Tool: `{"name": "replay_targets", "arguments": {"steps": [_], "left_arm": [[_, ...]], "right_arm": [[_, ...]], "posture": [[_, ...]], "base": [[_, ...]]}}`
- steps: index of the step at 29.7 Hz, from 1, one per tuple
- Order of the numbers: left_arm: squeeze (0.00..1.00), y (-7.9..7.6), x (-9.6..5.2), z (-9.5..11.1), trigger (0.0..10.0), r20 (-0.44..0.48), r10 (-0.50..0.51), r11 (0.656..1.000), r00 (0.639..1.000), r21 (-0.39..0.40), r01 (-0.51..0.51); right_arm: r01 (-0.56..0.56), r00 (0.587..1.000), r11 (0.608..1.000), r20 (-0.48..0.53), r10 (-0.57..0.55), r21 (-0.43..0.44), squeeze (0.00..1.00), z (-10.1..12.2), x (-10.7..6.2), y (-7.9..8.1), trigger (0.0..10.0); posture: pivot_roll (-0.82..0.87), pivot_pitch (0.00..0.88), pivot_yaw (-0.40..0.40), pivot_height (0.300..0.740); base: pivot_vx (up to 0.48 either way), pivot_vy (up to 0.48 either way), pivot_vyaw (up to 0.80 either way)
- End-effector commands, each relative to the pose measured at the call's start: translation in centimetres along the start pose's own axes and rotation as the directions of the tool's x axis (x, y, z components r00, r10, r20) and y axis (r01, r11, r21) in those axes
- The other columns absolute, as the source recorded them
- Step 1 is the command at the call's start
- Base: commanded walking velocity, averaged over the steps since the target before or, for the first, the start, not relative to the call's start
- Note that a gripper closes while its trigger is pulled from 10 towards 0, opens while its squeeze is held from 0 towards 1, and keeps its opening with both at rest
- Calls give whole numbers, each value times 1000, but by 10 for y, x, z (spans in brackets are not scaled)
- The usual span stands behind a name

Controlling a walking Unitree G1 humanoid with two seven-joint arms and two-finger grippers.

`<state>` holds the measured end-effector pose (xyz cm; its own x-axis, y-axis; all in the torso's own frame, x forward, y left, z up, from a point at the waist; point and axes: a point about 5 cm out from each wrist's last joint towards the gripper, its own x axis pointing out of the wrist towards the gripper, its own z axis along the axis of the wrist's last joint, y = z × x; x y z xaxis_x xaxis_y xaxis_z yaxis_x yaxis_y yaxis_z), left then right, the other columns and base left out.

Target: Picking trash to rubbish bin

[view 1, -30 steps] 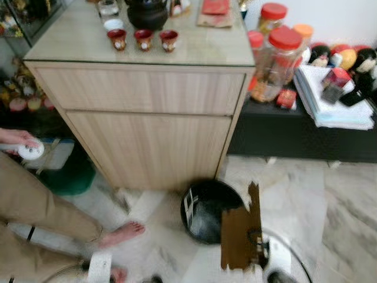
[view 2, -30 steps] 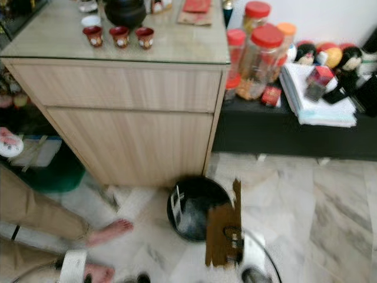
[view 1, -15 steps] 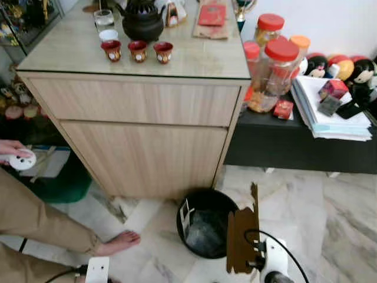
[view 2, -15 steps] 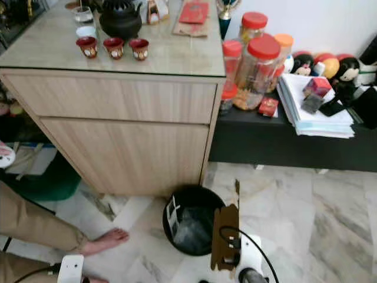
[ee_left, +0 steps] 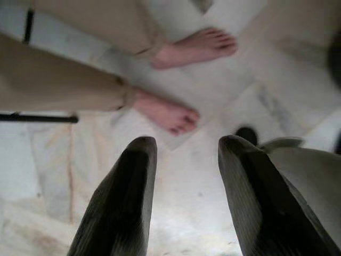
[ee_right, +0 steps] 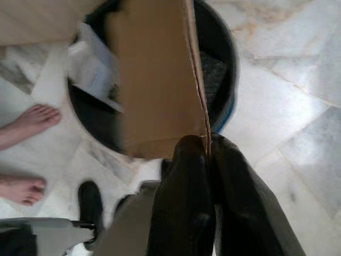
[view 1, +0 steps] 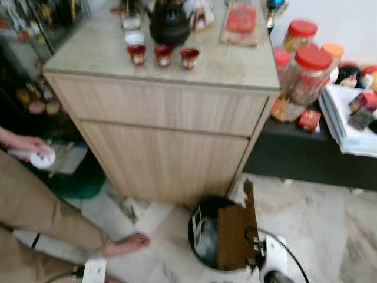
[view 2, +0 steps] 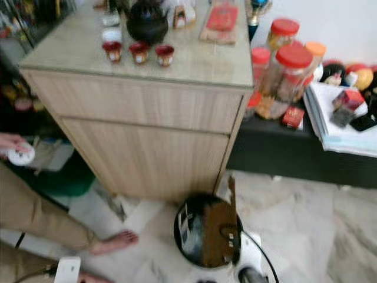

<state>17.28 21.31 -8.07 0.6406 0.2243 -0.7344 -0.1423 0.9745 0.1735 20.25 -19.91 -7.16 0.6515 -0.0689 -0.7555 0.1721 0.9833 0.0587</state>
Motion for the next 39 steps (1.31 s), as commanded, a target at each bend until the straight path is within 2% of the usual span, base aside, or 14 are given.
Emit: {"name": "replay_targets", "arguments": {"steps": [1,8,18,22,28,37,38,39], "left_arm": [[0,7,-2,-7,10000,-25,15,1000,1000,5,-14],[0,5,-2,-7,10000,-20,-5,1000,1000,5,5],[0,3,-1,-6,10000,-26,-21,1000,999,4,22],[0,-2,-1,-4,10000,-24,-36,999,999,-5,36],[0,-3,-1,-5,10000,-26,-37,999,999,-10,37],[0,-1,-2,-8,10000,-32,-30,999,999,-15,30],[0,-1,-2,-8,10000,-33,-30,999,999,-15,29],[0,-1,-2,-8,10000,-33,-30,999,999,-16,29]], "right_arm": [[-6,1000,1000,-15,6,6,0,-5,-1,3,10000],[-6,1000,1000,-19,6,5,0,-6,-1,2,10000],[-18,1000,999,-26,17,-48,0,-2,1,6,10000],[-64,998,992,-4,64,-112,0,11,4,20,10000],[-80,997,990,8,82,-114,0,16,5,25,10000],[-76,997,990,3,76,-118,0,14,5,23,10000],[-74,997,991,3,75,-116,522,14,5,22,10000],[-74,997,991,5,75,-108,1000,14,5,22,10000]], "posture": [[108,206,-24,740],[105,198,-21,740],[109,194,-23,740],[105,200,-29,740],[110,205,-34,740],[113,211,-39,740],[110,213,-40,740],[110,212,-39,740]], "base": [[270,0,0],[113,0,0],[0,0,0],[0,0,0],[0,0,0],[0,0,0],[0,0,0],[0,0,0]]}}
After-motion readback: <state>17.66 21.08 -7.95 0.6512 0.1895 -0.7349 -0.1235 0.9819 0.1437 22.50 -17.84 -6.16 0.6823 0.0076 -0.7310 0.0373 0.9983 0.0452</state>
